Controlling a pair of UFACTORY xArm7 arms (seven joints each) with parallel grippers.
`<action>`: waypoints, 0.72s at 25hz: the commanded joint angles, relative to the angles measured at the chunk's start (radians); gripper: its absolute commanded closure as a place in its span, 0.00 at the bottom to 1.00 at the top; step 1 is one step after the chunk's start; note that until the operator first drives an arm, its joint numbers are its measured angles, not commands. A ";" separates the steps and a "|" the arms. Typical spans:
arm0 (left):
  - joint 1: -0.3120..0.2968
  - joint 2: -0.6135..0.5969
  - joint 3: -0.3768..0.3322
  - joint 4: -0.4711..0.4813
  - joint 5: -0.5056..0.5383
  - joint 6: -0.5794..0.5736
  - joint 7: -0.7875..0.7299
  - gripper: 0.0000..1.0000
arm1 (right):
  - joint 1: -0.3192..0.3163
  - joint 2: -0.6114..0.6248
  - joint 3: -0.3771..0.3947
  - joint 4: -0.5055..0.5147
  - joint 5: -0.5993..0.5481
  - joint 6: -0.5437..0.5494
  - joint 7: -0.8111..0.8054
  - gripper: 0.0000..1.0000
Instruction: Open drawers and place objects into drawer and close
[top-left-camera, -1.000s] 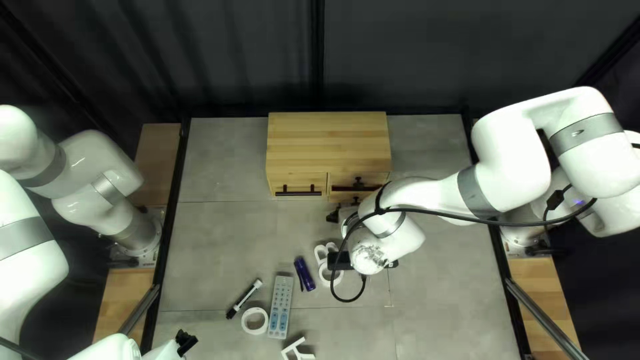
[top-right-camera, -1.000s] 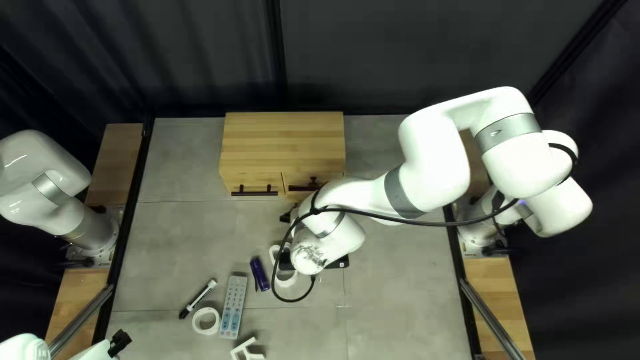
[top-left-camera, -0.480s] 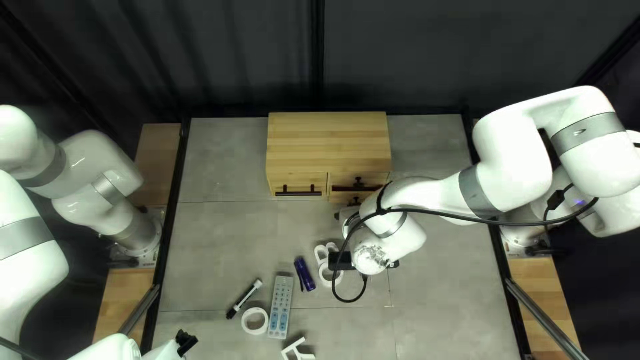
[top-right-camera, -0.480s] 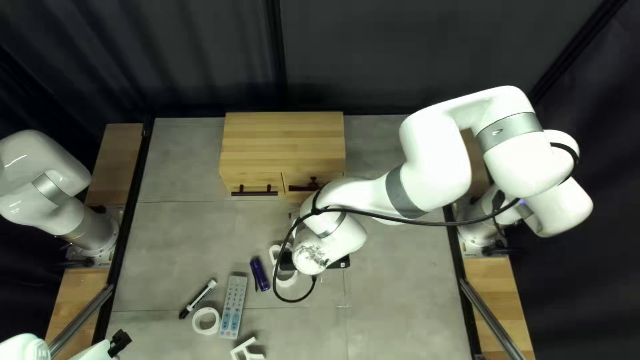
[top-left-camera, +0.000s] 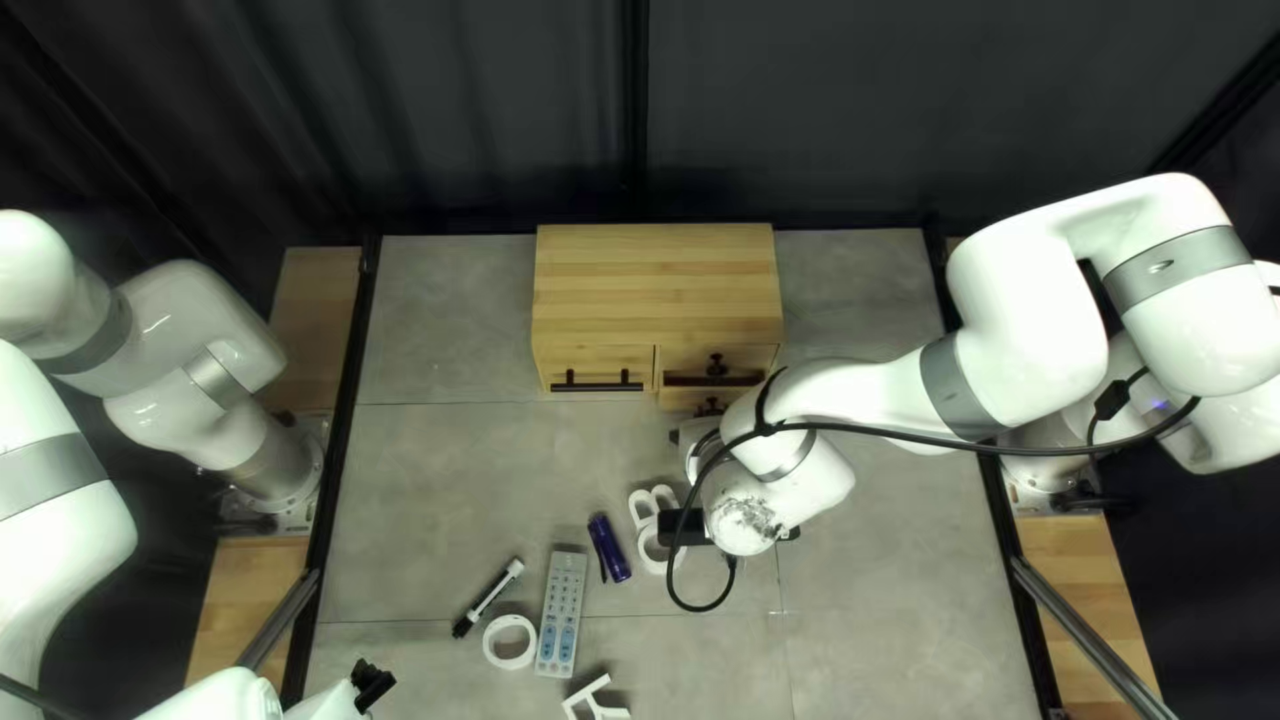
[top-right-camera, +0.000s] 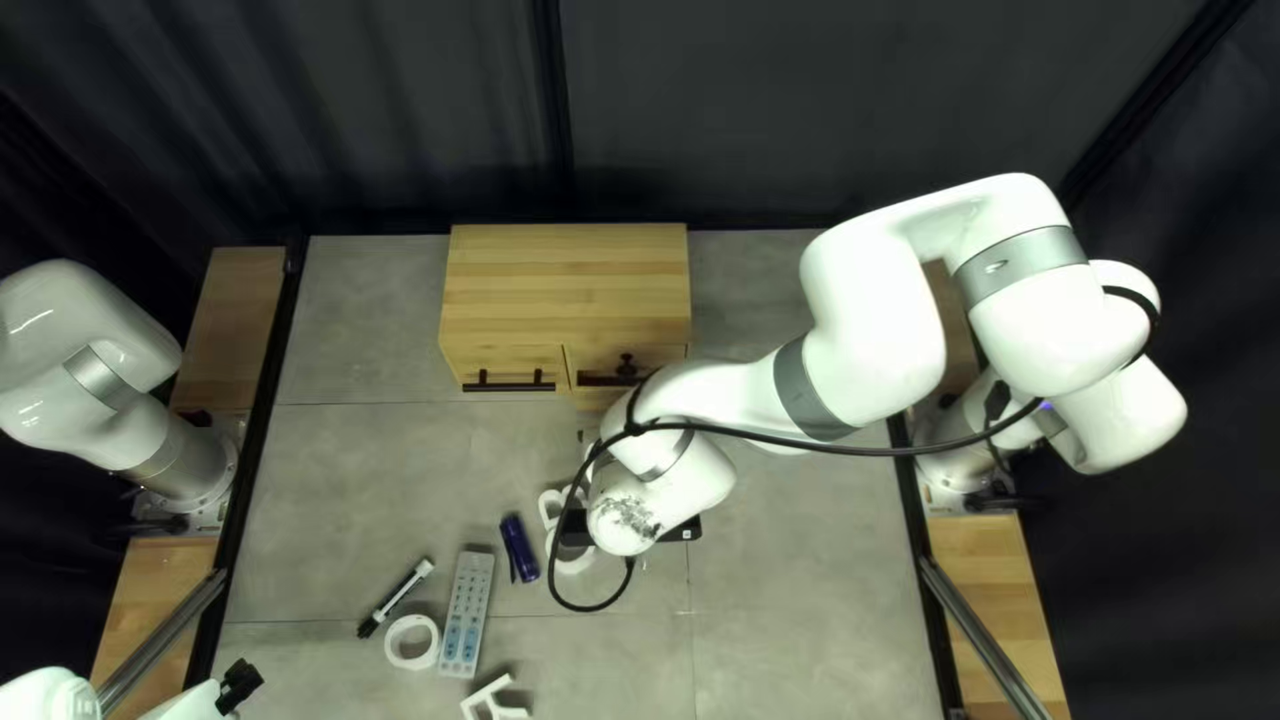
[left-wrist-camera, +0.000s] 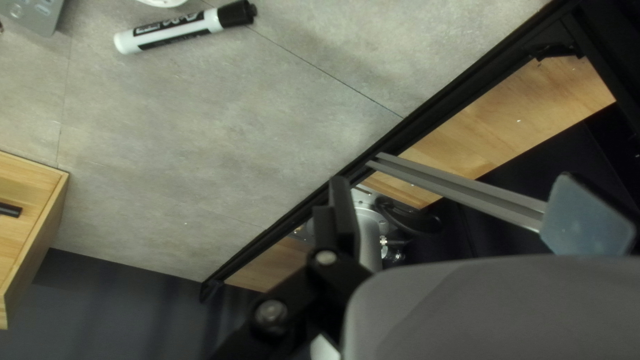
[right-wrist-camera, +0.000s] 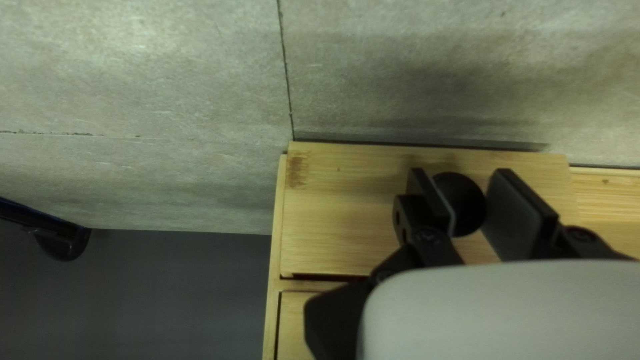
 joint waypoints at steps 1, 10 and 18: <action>0.000 0.000 0.000 0.000 0.000 0.000 0.000 0.00 | 0.004 0.001 0.002 0.001 0.000 0.002 0.004 0.95; 0.000 0.000 0.000 0.000 0.000 0.000 0.000 0.00 | 0.015 -0.002 0.007 0.003 0.002 0.017 0.008 0.95; 0.000 0.000 0.000 0.000 0.000 0.000 0.000 0.00 | 0.020 0.001 0.011 0.006 0.003 0.023 0.008 0.95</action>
